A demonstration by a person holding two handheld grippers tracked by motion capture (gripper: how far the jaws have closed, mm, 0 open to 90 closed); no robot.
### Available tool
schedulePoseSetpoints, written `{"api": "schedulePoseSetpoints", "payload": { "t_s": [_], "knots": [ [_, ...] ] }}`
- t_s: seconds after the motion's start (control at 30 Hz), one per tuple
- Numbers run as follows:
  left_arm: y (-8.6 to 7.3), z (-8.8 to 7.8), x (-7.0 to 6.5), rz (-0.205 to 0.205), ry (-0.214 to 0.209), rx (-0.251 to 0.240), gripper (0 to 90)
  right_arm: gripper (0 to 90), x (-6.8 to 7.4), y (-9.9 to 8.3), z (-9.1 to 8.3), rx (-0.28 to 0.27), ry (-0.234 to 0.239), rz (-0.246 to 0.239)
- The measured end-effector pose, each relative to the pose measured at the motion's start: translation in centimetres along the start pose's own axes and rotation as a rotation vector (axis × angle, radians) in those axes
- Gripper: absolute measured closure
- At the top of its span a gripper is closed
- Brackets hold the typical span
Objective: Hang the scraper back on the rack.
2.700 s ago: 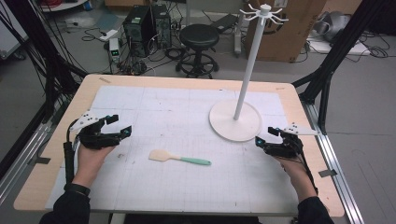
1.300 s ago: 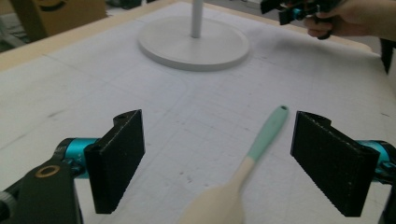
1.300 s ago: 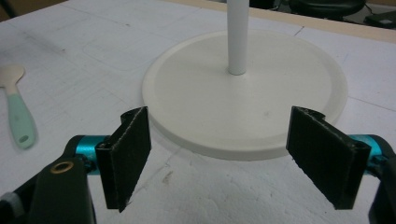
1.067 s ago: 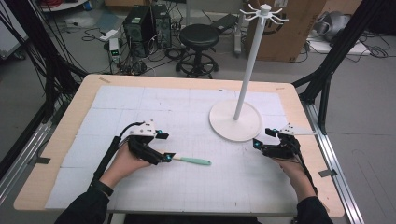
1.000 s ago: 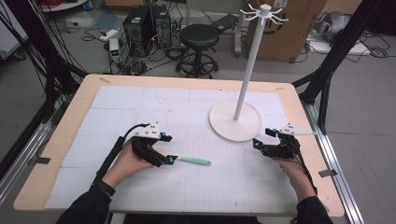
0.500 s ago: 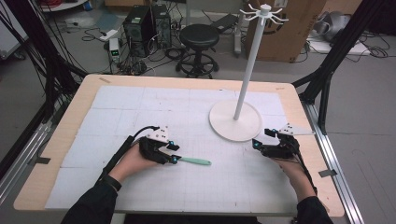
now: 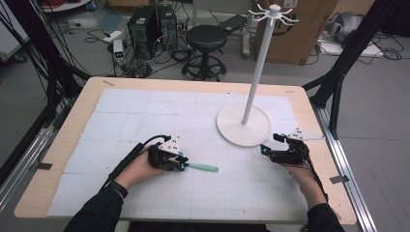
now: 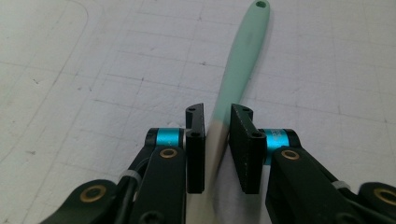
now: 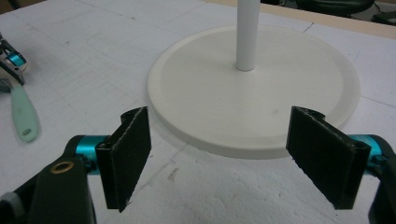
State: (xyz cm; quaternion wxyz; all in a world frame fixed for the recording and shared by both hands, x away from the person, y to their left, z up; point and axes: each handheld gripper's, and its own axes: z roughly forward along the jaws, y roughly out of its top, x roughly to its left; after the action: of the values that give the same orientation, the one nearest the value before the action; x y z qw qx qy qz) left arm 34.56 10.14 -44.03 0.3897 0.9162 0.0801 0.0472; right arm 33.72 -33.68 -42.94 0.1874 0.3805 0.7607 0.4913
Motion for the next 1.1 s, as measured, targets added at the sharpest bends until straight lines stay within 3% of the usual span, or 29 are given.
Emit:
{"api": "schedulePoseSetpoints", "payload": {
  "t_s": [0.07, 0.2, 0.43, 0.6, 0.63, 0.67, 0.7, 0.77, 0.83, 0.87, 0.9, 0.97, 1.0, 1.03, 1.07, 1.1],
  "knots": [
    [-0.1, 0.0, 0.1, -0.004, -0.007, -0.005, 77.3, 21.3, 0.0, 0.0, 0.0, 0.0, 0.0, -0.002],
    [0.1, 0.0, -0.2, 0.038, 0.009, 0.005, 77.0, 21.3, 0.0, 0.0, 0.0, -0.003, 0.001, -0.006],
    [0.2, 0.0, -0.4, 0.04, 0.02, 0.013, 79.1, 21.3, 0.2, 0.1, 0.2, 0.004, 0.007, -0.007],
    [0.5, -0.2, -0.7, 0.016, 0.041, 0.027, 81.1, 21.4, -0.1, 0.1, 0.0, -0.007, 0.003, 0.004],
    [0.5, -0.4, -0.6, 0.005, 0.039, 0.025, 81.1, 21.3, -0.2, 0.1, -0.1, -0.007, 0.0, 0.008],
    [0.5, -1.0, -0.3, -0.041, 0.048, 0.004, 81.1, 21.4, -0.2, 0.1, -0.2, -0.007, 0.001, 0.014],
    [0.5, -1.0, -0.3, -0.041, 0.048, 0.004, 81.1, 21.3, -0.2, 0.1, -0.2, -0.008, 0.003, 0.014],
    [0.7, -2.7, 0.2, -0.117, 0.06, -0.054, 81.2, 21.3, -0.1, 0.2, -0.2, -0.011, 0.005, 0.01],
    [0.8, -3.1, 0.3, -0.134, 0.064, -0.067, 81.2, 21.4, -0.1, 0.2, -0.1, -0.011, 0.008, -0.001],
    [1.4, -4.6, 0.5, -0.188, 0.07, -0.107, 81.2, 21.3, 0.0, 0.2, 0.0, -0.009, 0.008, -0.001],
    [1.4, -4.6, 0.5, -0.188, 0.07, -0.107, 81.2, 21.4, 0.0, 0.1, 0.1, -0.007, 0.013, -0.002],
    [2.5, -6.0, 0.7, -0.231, 0.068, -0.135, 81.2, 21.4, 0.0, 0.1, 0.1, -0.005, 0.015, 0.0],
    [3.8, -7.5, 1.0, -0.252, 0.071, -0.166, 81.2, 21.4, 0.0, 0.1, 0.1, -0.006, 0.014, 0.0],
    [3.8, -7.5, 1.0, -0.252, 0.071, -0.166, 81.1, 21.4, 0.0, 0.2, 0.1, -0.006, 0.014, 0.002],
    [5.3, -9.0, 1.2, -0.27, 0.07, -0.206, 81.1, 21.4, 0.0, 0.2, 0.0, -0.006, 0.013, 0.004],
    [5.3, -9.0, 1.2, -0.27, 0.07, -0.206, 81.1, 21.4, 0.0, 0.2, 0.0, -0.011, 0.012, 0.004]
  ]
}}
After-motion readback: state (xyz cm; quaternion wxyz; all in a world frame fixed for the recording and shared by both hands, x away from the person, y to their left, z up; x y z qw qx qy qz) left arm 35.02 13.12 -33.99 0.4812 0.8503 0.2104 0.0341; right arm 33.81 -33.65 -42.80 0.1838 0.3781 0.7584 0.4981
